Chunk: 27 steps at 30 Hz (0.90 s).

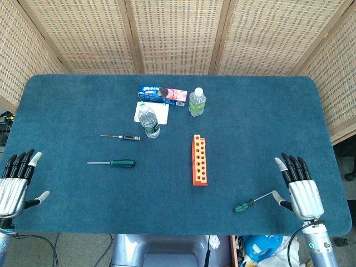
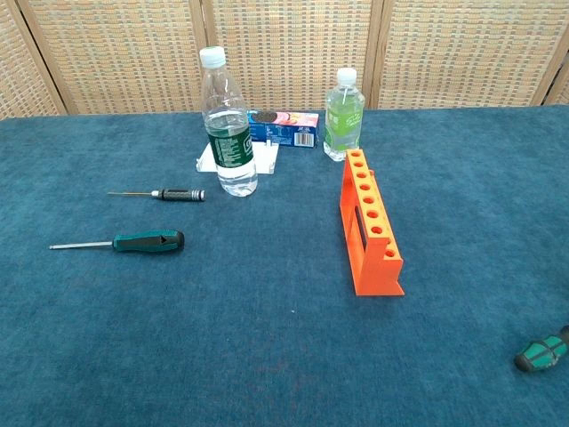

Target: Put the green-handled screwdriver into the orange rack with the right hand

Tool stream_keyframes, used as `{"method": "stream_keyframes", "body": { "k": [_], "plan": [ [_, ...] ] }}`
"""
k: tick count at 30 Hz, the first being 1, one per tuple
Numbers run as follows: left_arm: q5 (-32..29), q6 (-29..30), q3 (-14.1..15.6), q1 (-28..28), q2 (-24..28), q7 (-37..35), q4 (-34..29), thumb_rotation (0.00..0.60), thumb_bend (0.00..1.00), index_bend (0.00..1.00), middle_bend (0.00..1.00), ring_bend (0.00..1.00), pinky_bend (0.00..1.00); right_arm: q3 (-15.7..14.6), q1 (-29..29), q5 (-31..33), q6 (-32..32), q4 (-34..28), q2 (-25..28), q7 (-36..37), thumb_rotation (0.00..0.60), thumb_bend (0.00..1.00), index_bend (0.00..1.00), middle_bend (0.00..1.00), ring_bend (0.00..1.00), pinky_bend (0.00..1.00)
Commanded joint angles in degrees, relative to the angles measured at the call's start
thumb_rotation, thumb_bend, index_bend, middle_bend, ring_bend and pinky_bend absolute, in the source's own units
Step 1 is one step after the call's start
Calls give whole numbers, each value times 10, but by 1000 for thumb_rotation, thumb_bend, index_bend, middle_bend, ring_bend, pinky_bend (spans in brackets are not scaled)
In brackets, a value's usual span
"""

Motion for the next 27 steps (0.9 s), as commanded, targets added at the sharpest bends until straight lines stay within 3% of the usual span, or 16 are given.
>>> {"method": "stream_keyframes", "body": {
  "k": [1,27],
  "plan": [
    [1,1,0,0,1,0,-1,600,0,0,0,0,0,-1,0,-1,0,0,0,-2,600,217,9,0,0,0],
    [3,4,1,2,2,1,-4,600,0,0,0,0,0,-6,3,-8,-7,-1,0,-2,600,217,9,0,0,0]
  ]
}}
